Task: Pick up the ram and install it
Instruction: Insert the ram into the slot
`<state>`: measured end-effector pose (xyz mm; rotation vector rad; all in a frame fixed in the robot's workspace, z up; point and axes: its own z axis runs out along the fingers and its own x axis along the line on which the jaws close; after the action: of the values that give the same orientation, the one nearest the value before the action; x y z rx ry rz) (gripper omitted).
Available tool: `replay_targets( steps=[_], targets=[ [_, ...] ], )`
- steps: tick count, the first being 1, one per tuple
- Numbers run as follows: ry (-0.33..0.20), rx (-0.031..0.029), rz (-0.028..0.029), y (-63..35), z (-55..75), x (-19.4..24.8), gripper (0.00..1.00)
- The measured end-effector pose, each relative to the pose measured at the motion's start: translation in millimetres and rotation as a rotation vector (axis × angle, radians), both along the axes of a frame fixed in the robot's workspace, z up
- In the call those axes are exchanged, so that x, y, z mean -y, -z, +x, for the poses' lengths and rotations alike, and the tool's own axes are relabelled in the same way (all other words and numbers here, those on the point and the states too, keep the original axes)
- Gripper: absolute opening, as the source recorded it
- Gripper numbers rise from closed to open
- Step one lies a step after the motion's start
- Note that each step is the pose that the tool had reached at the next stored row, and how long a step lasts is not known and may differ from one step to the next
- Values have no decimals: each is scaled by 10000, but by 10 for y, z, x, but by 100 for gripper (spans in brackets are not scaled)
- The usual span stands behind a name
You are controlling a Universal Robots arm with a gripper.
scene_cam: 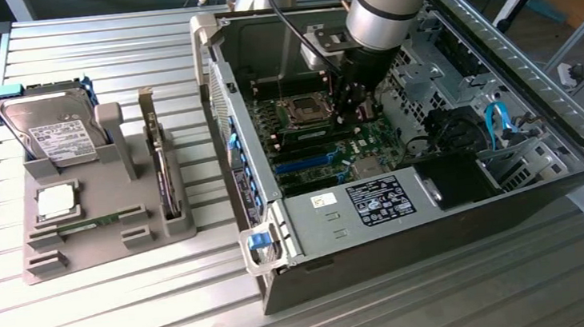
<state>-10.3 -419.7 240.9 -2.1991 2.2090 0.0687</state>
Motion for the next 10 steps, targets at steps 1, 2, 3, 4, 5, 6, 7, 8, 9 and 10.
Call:
replay_targets(
  steps=[1,2,3,4,5,6,7,8,9,10],
  targets=[
    [-1,10,-10,0,-1,0,12],
    [-1,10,-10,0,-1,0,12],
    [-1,12,-11,0,-1,0,12],
    [0,17,-12,1,-2,0,12],
    [0,19,-13,1,-3,0,12],
    [-1,22,-14,1,-3,0,12],
    [-1,26,-15,1,-4,0,12],
    [0,31,-16,1,-5,0,12],
    [0,38,-19,0,-7,0,12],
    [-1,42,-22,1,-8,0,12]
  ],
)
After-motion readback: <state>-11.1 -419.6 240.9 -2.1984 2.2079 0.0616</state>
